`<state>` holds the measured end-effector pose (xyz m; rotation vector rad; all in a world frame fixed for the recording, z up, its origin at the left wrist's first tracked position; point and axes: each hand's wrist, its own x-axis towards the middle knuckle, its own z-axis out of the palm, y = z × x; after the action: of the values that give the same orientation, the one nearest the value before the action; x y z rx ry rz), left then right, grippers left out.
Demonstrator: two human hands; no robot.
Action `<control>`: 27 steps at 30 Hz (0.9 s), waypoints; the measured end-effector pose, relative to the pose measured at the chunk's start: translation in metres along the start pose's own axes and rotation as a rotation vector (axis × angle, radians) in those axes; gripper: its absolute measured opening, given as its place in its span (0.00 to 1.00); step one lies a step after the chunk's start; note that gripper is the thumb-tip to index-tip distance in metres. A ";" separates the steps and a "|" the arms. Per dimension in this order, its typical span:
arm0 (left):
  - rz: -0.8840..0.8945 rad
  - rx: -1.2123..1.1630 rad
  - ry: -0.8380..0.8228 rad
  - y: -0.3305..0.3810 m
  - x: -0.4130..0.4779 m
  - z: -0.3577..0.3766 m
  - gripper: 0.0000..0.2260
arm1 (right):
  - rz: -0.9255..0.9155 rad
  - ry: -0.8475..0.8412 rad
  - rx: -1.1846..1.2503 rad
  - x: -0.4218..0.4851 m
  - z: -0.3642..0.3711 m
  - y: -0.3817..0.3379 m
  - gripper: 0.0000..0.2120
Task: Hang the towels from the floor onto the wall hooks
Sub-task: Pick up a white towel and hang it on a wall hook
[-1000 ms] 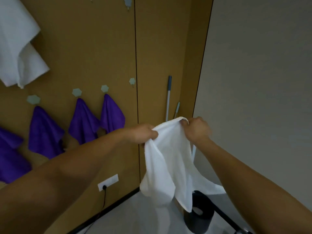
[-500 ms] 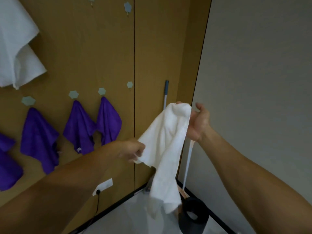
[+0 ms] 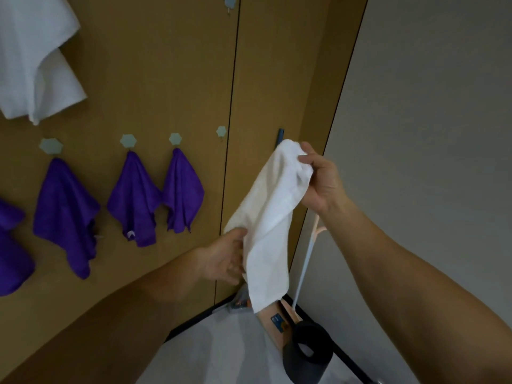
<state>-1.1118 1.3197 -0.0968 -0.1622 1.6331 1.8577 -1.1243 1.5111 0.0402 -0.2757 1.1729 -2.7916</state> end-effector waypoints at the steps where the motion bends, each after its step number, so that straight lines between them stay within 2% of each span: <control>1: 0.012 -0.009 -0.008 -0.001 0.002 -0.003 0.25 | -0.016 0.021 0.009 -0.001 -0.002 -0.002 0.17; 4: 0.086 -0.042 -0.002 0.008 0.002 -0.012 0.23 | -0.033 0.061 -0.057 -0.006 -0.014 -0.012 0.08; 6: 0.138 -0.100 0.041 0.023 -0.002 -0.019 0.18 | -0.018 0.129 -0.216 -0.009 -0.029 -0.021 0.10; 7: 0.183 -0.155 0.063 0.032 -0.005 -0.024 0.16 | -0.008 0.216 -0.343 -0.011 -0.037 -0.026 0.11; 9: 0.275 -0.202 0.147 0.052 -0.012 -0.038 0.11 | 0.014 0.430 -0.599 -0.015 -0.059 -0.032 0.05; 12: 0.326 -0.135 0.238 0.085 -0.028 -0.055 0.08 | 0.089 0.545 -0.777 -0.021 -0.087 -0.032 0.15; 14: 0.323 0.025 0.327 0.100 -0.035 -0.059 0.07 | 0.084 0.570 -0.824 -0.022 -0.094 -0.028 0.17; 15: 0.322 0.096 0.368 0.104 -0.038 -0.060 0.10 | 0.068 0.585 -0.822 -0.022 -0.094 -0.026 0.15; 17: 0.335 0.154 0.414 0.111 -0.044 -0.060 0.14 | 0.033 0.597 -0.802 -0.023 -0.090 -0.023 0.05; 18: 0.344 0.134 0.419 0.113 -0.047 -0.060 0.14 | 0.028 0.584 -0.779 -0.024 -0.088 -0.023 0.02; 23: 0.387 -0.049 0.373 0.110 -0.057 -0.055 0.04 | 0.050 0.490 -0.697 -0.021 -0.087 -0.024 0.03; 27: 0.437 -0.108 0.387 0.104 -0.060 -0.052 0.07 | -0.014 0.600 -0.837 -0.018 -0.093 -0.025 0.05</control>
<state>-1.1370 1.2474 0.0093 -0.2387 1.9446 2.3617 -1.1266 1.5960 -0.0083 0.5452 2.4211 -2.2649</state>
